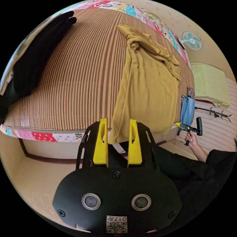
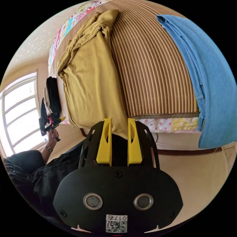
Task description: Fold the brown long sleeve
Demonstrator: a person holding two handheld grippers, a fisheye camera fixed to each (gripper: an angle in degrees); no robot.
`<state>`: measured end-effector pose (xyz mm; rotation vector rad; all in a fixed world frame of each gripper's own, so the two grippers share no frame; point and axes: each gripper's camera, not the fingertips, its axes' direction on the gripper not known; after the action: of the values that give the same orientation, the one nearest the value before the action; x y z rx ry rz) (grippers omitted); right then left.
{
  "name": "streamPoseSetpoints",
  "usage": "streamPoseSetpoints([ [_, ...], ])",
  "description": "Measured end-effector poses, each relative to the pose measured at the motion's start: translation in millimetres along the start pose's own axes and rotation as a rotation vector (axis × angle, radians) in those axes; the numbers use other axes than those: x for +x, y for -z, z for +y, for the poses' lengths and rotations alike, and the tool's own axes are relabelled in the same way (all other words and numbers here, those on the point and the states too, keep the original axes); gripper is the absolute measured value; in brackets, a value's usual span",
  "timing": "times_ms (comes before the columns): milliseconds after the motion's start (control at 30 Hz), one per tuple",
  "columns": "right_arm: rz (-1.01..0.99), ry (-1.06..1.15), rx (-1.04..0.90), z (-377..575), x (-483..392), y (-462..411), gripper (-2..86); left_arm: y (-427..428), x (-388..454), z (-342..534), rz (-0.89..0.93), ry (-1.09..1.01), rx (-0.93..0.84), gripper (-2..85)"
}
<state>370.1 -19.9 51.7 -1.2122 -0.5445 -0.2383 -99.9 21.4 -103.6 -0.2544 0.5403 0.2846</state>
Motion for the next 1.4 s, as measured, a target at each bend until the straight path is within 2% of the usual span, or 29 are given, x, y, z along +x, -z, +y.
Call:
streamPoseSetpoints([
  [200,-0.046,0.05,-0.214,17,40,-38,13.4,-39,-12,19,-0.006,-0.174,-0.293,14.4],
  [267,-0.083,0.034,-0.212,18,51,-45,12.5,-43,-14,16,-0.009,-0.183,-0.298,14.6],
  [367,-0.253,0.009,-0.191,23,62,-46,7.6,-43,-29,6,-0.014,-0.121,-0.283,13.9],
  [467,-0.24,0.054,-0.171,44,59,-38,4.8,-29,-52,5,0.023,-0.087,-0.282,9.7],
  [500,-0.258,0.071,-0.16,58,60,-32,4.4,-20,-61,7,0.099,-0.107,-0.298,5.1],
  [633,-0.413,0.095,-0.053,109,71,1,3.5,19,-88,39,0.374,-0.138,-0.283,3.7],
  [733,-0.576,0.195,0.012,162,73,30,2.9,60,-104,76,0.643,-0.161,-0.272,3.7],
  [800,-0.832,0.248,0.132,206,79,52,2.4,93,-116,103,0.929,-0.134,-0.211,3.9],
  [867,-1.039,0.332,0.262,230,79,69,2.1,121,-124,115,1.1,-0.098,-0.119,4.0],
  [1000,-1.168,0.464,0.482,215,64,102,1.7,181,-128,86,1.264,-0.075,0.129,4.1],
  [1133,-1.176,0.351,0.557,124,59,109,2.1,203,-113,-7,1.235,-0.055,0.232,4.4],
  [1200,-1.145,0.233,0.594,55,56,110,3.0,205,-107,-81,1.174,0.019,0.3,5.4],
  [1333,-1.095,0.027,0.673,-13,43,113,4.3,210,-116,-159,1.092,0.134,0.482,8.0],
  [1400,-0.957,-0.004,0.691,-29,13,118,3.3,209,-125,-172,1.01,0.215,0.544,10.0],
])
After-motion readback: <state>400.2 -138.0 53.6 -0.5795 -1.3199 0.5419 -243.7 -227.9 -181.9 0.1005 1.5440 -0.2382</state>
